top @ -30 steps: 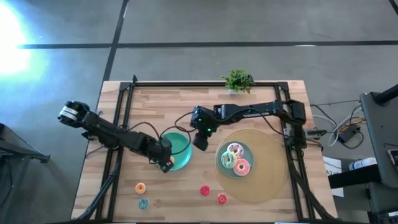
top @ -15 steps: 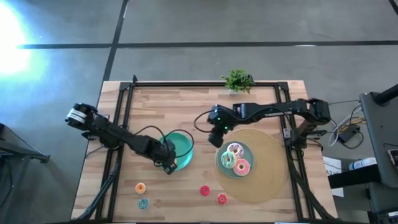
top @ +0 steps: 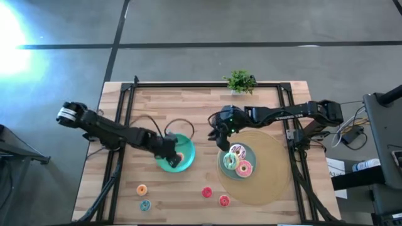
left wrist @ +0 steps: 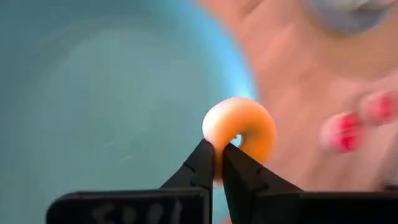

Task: Pick & Place donuts
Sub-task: Put the small yellow donut on the light blue plate

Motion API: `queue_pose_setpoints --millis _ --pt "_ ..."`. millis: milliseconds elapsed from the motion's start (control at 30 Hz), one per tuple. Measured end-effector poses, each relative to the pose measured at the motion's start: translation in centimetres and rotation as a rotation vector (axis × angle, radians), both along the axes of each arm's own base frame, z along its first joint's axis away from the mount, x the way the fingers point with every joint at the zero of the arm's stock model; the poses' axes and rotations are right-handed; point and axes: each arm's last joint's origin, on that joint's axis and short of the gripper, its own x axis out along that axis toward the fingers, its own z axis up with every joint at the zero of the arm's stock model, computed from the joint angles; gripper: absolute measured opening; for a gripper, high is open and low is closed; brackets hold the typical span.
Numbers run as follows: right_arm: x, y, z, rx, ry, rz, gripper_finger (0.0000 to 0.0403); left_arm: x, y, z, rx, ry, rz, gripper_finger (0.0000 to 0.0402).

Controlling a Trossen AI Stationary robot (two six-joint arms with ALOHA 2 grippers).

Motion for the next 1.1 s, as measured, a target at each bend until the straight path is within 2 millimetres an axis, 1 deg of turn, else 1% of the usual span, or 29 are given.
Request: queue_pose_setpoints --millis 67,133,233,300,367,500,567,667,833,967,1100 --pt "0.5 0.8 0.5 -0.146 -0.069 0.137 0.0096 -0.1 1.2 0.9 -0.078 -0.05 0.011 0.0001" --pt "1.0 1.6 1.0 -0.292 -0.11 0.245 0.0096 -0.1 2.5 1.7 -0.192 -0.123 -0.006 0.0" --pt "1.8 2.4 2.1 -0.464 -0.161 0.304 0.0096 -0.2 4.5 2.6 -0.343 -0.226 -0.028 0.0" --pt "2.1 2.4 3.0 -0.557 -0.19 0.357 0.0096 -0.2 5.7 3.0 -0.393 -0.26 -0.024 0.0" --pt "2.8 2.4 4.0 -0.656 -0.239 0.4 0.0097 -0.2 6.8 3.2 -0.435 -0.278 -0.021 0.0" --pt "4.2 2.6 4.3 -0.807 -0.191 0.45 0.012 0.0 8.2 3.7 -0.478 -0.336 -0.029 0.0" --pt "4.7 2.9 4.2 -0.855 -0.139 0.485 0.0139 0.0 8.6 3.9 -0.484 -0.359 -0.028 0.0" --pt "5.4 3.1 4.8 -0.901 -0.111 0.465 0.0169 0.0 8.9 4.0 -0.487 -0.368 -0.02 0.0" --pt "5.6 3.2 5.6 -0.925 -0.122 0.456 0.0208 -0.1 8.8 4.1 -0.492 -0.373 -0.017 0.0" --pt "5.5 3.6 5.3 -0.95 -0.107 0.505 0.0218 0.1 8.9 4.5 -0.482 -0.418 -0.028 0.0" --pt "5.3 4.6 5.0 -0.959 -0.119 0.572 0.0219 0.2 9.1 4.6 -0.482 -0.435 -0.026 0.0"
